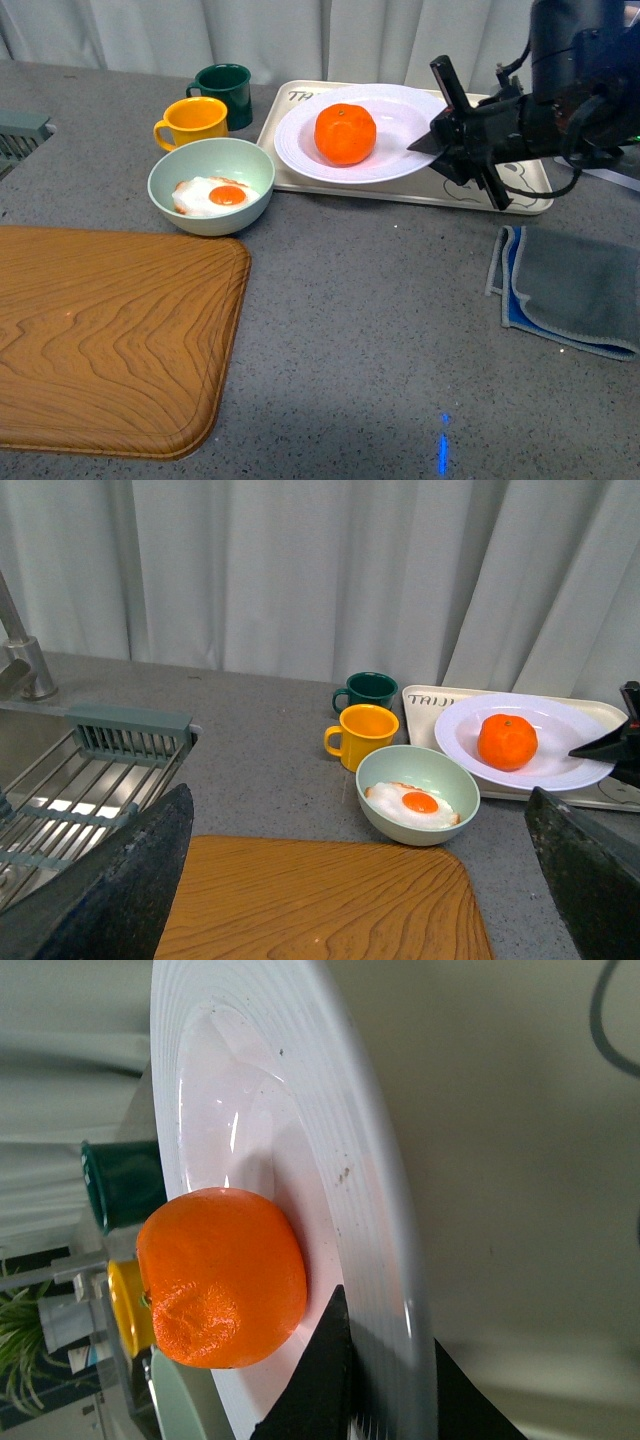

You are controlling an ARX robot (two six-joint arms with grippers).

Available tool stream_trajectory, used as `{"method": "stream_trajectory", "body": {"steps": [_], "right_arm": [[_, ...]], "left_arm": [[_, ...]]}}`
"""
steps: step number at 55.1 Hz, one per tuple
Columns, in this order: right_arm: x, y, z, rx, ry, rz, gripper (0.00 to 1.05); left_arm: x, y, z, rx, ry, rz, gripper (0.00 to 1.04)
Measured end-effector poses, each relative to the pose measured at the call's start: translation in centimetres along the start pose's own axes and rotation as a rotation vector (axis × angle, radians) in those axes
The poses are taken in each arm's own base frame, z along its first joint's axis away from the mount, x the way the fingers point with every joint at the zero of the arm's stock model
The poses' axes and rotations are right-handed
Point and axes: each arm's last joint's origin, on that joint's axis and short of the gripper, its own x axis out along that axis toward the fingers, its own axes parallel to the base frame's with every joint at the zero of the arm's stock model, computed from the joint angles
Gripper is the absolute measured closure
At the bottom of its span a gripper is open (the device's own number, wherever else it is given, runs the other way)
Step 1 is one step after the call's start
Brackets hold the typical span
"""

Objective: Place orange and plate with both arms

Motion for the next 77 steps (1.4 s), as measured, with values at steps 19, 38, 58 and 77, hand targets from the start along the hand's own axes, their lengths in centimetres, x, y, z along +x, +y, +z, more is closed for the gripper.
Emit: {"method": "stream_trajectory", "body": {"steps": [19, 38, 58, 77], "right_arm": [[1.5, 1.7, 0.8, -0.036, -0.028, -0.055, 0.75], [-1.6, 1.7, -0.5, -0.205, -0.099, -0.165, 0.18], [-10.7, 0.7, -4.1, -0.941, -0.855, -0.184, 0.48], [-21.2, -1.8, -9.0, -1.044, -0.919, -0.202, 1.04]], "left_arm": [[0.0, 0.0, 0.0, 0.000, 0.000, 0.000, 0.07], [0.0, 0.0, 0.0, 0.000, 0.000, 0.000, 0.07], [0.0, 0.0, 0.0, 0.000, 0.000, 0.000, 0.07], [0.0, 0.0, 0.0, 0.000, 0.000, 0.000, 0.07]]}}
